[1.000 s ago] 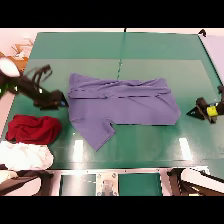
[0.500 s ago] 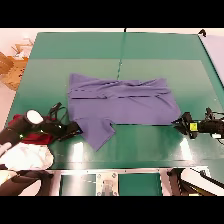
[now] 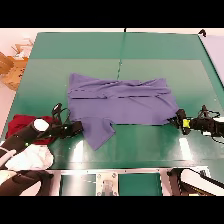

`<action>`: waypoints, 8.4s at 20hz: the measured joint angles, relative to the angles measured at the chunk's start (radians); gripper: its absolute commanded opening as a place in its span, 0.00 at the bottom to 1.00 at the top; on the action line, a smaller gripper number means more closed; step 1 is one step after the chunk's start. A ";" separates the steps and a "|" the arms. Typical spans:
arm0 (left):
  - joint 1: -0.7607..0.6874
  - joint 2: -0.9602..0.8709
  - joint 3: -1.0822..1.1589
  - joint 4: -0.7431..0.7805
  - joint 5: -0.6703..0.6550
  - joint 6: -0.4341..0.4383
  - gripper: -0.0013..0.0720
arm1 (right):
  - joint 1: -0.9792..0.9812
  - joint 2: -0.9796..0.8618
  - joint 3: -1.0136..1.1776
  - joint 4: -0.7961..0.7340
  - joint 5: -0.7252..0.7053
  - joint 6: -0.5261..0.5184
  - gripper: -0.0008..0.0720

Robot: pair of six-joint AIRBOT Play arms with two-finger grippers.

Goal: Fold the shirts.

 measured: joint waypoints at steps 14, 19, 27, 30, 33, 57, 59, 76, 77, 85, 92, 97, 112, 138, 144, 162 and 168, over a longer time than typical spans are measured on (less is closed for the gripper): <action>-0.003 0.003 0.464 0.452 -0.492 -0.098 0.05 | -0.146 0.112 0.073 -0.167 0.225 -0.043 0.03; -0.003 -0.005 0.633 0.502 -0.515 -0.091 0.04 | -0.110 0.157 0.173 -0.147 0.246 -0.027 0.03; -0.003 -0.211 0.863 0.609 -0.395 -0.077 0.04 | 0.107 -0.078 0.528 -0.077 0.142 0.002 0.03; -0.003 -0.341 0.960 0.634 -0.362 -0.077 0.05 | 0.177 -0.239 0.677 -0.070 0.122 0.008 0.03; -0.003 -0.477 1.028 0.640 -0.297 -0.066 0.10 | 0.228 -0.415 0.818 -0.062 0.094 0.012 0.35; 0.149 -0.632 1.340 0.454 -0.538 -0.134 0.83 | 0.085 -0.962 1.302 -0.059 0.619 -0.197 0.14; 0.126 -0.632 1.340 0.442 -0.541 -0.122 0.82 | 0.119 -0.985 1.336 -0.058 0.626 -0.202 0.03; -0.327 -0.944 1.363 0.088 -0.157 -0.020 0.05 | 0.167 -0.541 1.517 -0.067 0.837 -0.127 0.03; -0.359 -0.975 1.376 0.050 -0.122 -0.017 0.05 | 0.169 -0.514 1.518 -0.066 0.848 -0.124 0.03; -0.398 -1.068 1.480 -0.113 -0.078 0.012 0.05 | 0.195 -0.436 1.509 -0.064 0.868 -0.100 0.03; -0.119 -0.927 1.638 -0.018 -0.486 0.058 0.05 | 0.323 -0.430 1.503 -0.060 0.819 -0.050 0.03; 0.110 -0.775 1.663 0.097 -0.640 0.051 0.05 | 0.589 -0.437 1.404 -0.059 0.595 0.003 0.03; 0.322 -0.698 1.641 0.180 -0.776 0.098 0.05 | 0.915 -0.630 1.186 -0.161 0.031 0.118 0.73; 0.322 -0.697 1.641 0.185 -0.845 0.101 0.05 | 0.463 -0.569 1.210 0.217 0.341 -0.094 0.03; 0.322 -0.697 1.641 0.185 -0.867 0.103 0.05 | 0.088 -0.486 1.367 -0.016 0.478 0.100 0.03; 0.322 -0.697 1.641 0.184 -0.879 0.103 0.05 | -0.729 -0.302 0.678 -0.489 0.473 0.140 0.82; 0.322 -0.697 1.641 0.183 -0.887 0.103 0.05 | -0.748 -0.299 0.750 -0.575 0.657 0.174 0.73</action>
